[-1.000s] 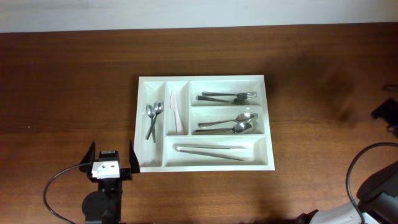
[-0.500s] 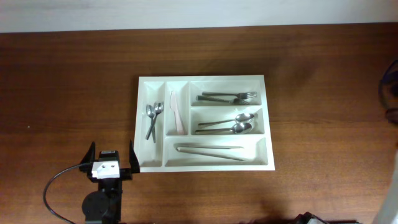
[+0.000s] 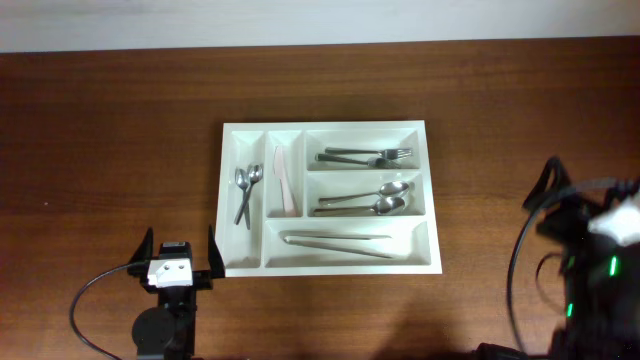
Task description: Pack container
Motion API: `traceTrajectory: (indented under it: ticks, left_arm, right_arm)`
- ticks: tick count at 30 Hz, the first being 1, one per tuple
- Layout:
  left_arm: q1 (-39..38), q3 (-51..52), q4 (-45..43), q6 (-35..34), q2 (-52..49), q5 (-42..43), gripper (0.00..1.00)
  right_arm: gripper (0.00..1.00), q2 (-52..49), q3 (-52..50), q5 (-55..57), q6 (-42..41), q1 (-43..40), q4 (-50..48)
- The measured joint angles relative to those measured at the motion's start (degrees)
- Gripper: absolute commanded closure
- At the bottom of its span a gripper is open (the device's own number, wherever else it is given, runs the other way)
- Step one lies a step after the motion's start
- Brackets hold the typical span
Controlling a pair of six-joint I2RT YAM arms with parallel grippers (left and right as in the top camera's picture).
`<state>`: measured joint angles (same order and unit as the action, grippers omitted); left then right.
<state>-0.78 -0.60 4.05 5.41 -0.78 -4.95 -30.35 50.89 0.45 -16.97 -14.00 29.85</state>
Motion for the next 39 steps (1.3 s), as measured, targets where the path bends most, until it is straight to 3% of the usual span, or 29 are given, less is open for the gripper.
traceTrajectory:
  ticks: [6, 13, 24, 39]
  left_arm:
    - [0.0, 0.0, 0.02, 0.0, 0.0, 0.0, 0.01]
    - [0.0, 0.0, 0.02, 0.0, 0.0, 0.0, 0.01]
    - [0.0, 0.0, 0.0, 0.0, 0.0, 0.0, 0.01]
    - [0.0, 0.0, 0.02, 0.0, 0.0, 0.0, 0.01]
  right_arm:
    - [0.01, 12.37, -3.78, -0.09, -0.02, 7.8, -0.76]
    - [0.01, 17.79, -13.07, 0.04, -0.15, 12.63, -5.29]
    - [0.01, 18.99, -26.51, 6.45, -0.44, 13.42, -14.53]
    - [0.01, 28.26, -36.17, 7.74, -0.55, 13.42, -15.32]
